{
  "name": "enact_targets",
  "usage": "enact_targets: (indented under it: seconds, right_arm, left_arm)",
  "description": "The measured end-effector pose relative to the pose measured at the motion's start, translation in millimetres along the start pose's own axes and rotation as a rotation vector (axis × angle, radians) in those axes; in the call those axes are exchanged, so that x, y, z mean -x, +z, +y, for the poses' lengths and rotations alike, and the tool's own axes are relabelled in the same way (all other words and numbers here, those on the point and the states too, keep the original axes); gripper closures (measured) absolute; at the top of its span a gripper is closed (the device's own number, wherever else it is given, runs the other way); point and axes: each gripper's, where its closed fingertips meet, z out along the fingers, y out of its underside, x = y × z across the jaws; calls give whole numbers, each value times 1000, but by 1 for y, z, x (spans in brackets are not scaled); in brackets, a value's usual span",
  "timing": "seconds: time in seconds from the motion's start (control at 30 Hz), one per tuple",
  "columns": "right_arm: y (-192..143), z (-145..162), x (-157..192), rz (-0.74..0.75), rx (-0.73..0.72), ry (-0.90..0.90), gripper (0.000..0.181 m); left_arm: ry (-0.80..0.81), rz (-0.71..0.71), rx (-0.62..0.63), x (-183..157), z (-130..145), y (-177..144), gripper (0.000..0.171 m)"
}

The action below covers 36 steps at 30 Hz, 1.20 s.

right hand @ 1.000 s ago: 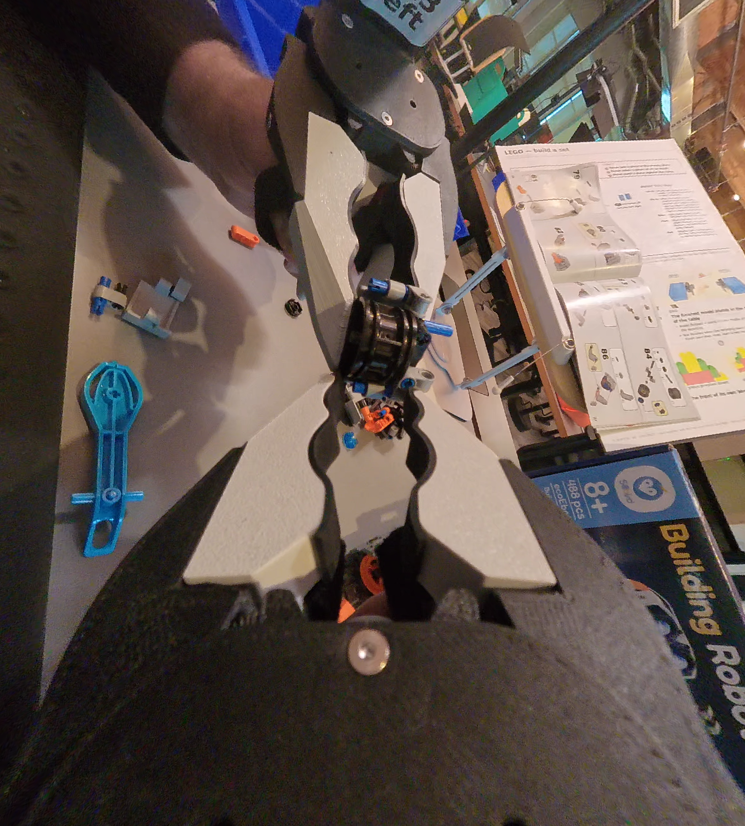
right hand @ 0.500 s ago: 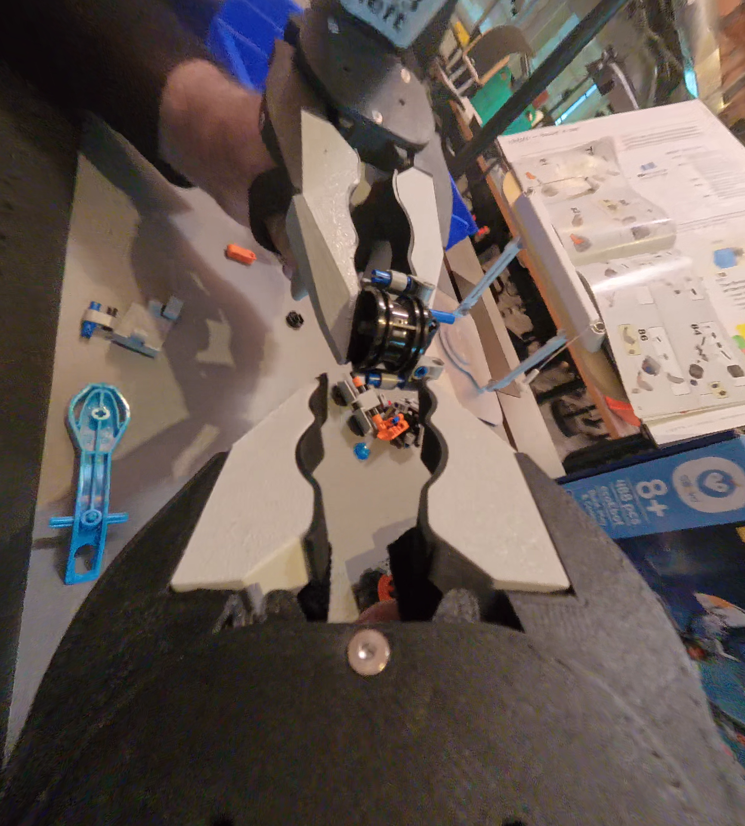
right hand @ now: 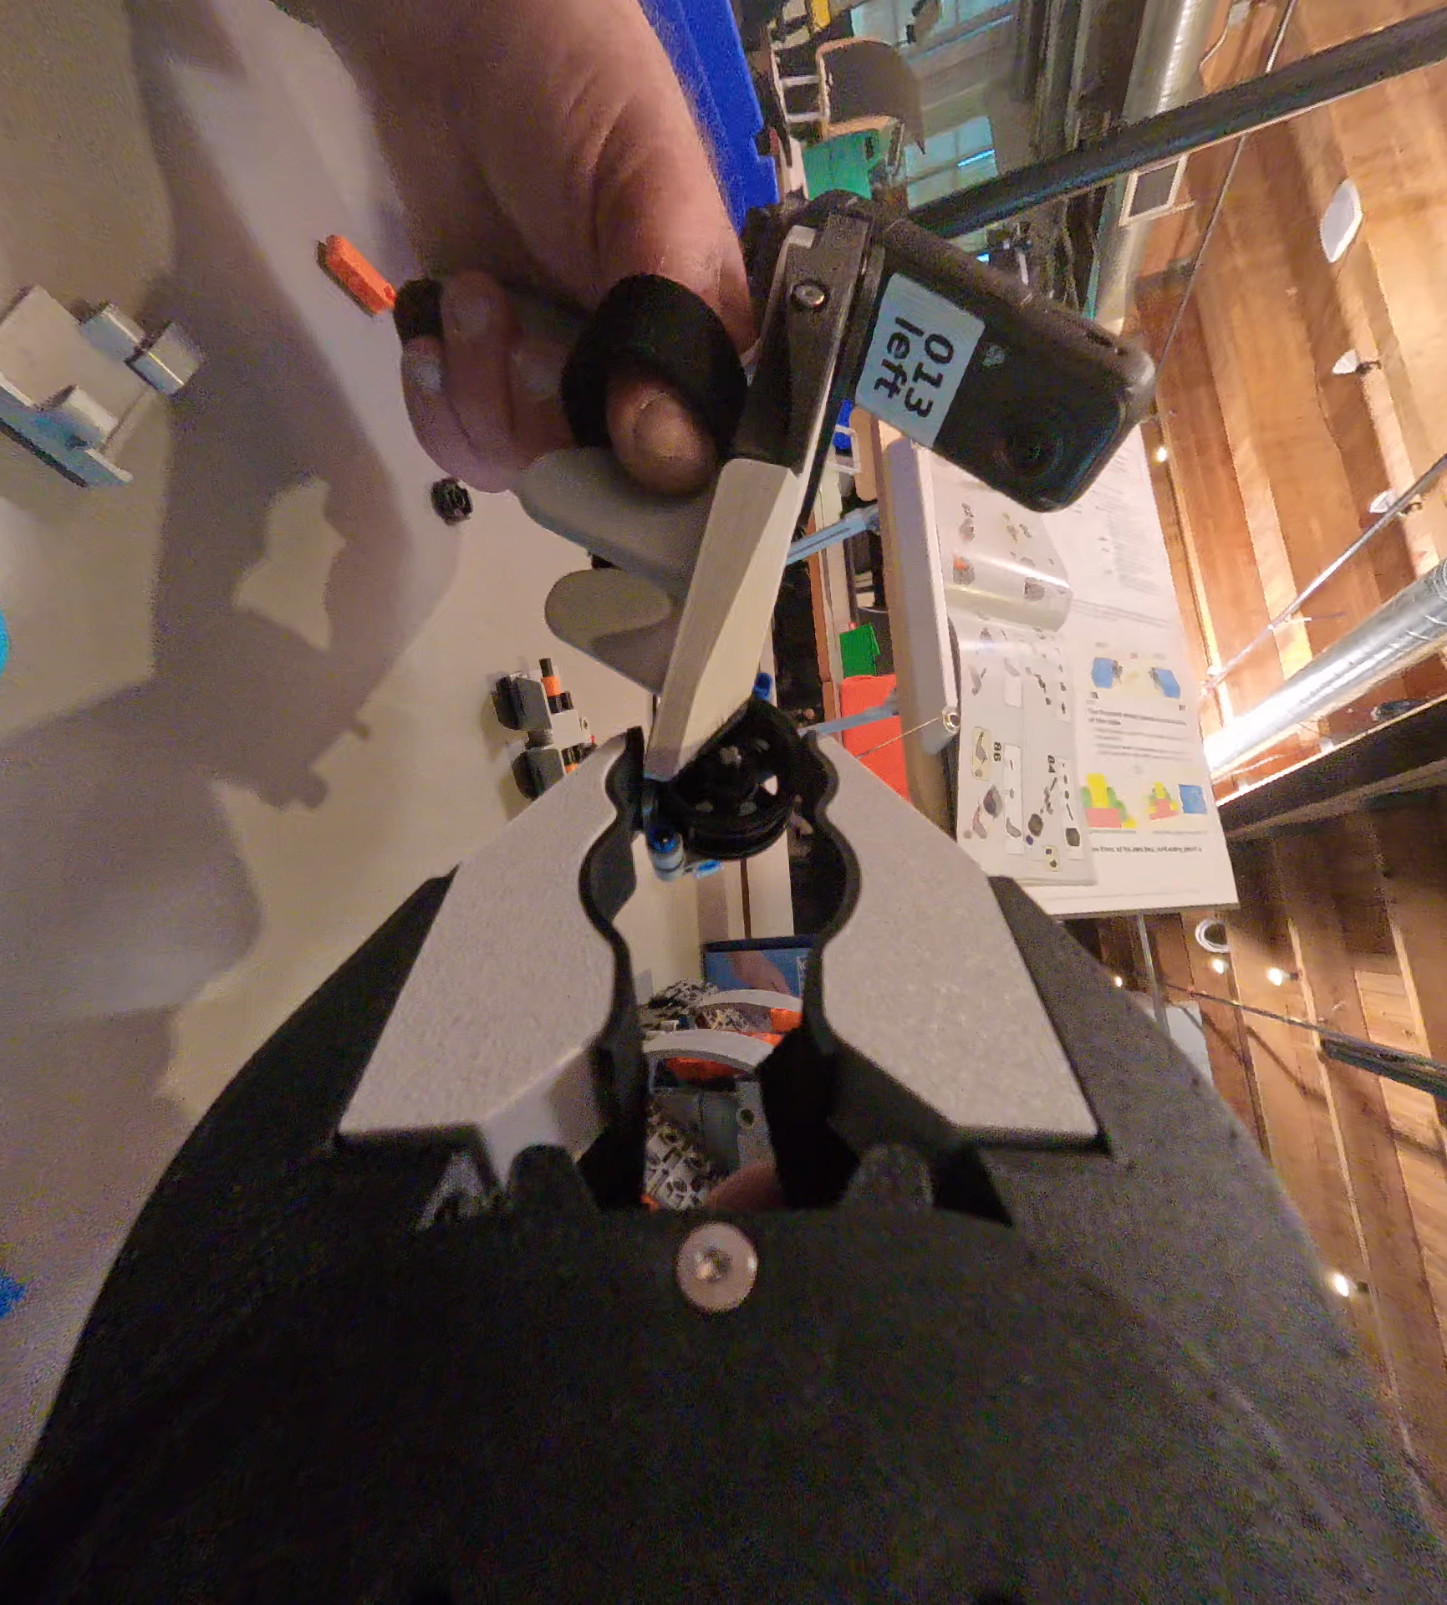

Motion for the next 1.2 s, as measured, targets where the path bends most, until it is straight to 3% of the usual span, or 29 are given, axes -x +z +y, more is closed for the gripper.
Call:
enact_targets:
  seconds: [0.17, 0.2, 0.23, 0.33, 0.37, 0.6, 0.7, 0.83, 0.97, 1.2]
  right_arm:
    - [0, 1, -1, -129, -93, 315, 148]
    - [-2, -4, 3, -208, -148, 413, 155]
    - [-5, -7, 6, -275, -196, 502, 178]
    - [-11, -3, -9, -327, -305, 742, 181]
    - [-11, 1, -14, -325, -313, 791, 181]
    - [-15, 35, -9, -347, -173, 785, 181]
    - [-15, 54, -8, -350, -100, 812, 172]
    - [-10, 75, 8, -385, 45, 755, 154]
    - [-10, 85, 44, -530, 165, 718, 141]
    - [1, 99, 83, -620, 344, 621, 139]
  left_arm:
    - [-46, 10, -45, 3, -6, -1, 137]
    - [-45, -49, -64, 10, -11, -2, 114]
    - [-11, -64, -88, 10, -16, -6, 114]
    - [46, -72, -130, 4, -27, -20, 117]
    - [46, -50, -138, 1, -29, -22, 128]
    - [78, -197, 134, 29, 17, -27, 125]
    - [133, -322, 262, 44, 34, -34, 123]
    - [197, -377, 320, 51, 40, -28, 119]
    - [229, -410, 384, 59, 53, -16, 117]
    - [274, -447, 438, 73, 58, 0, 110]
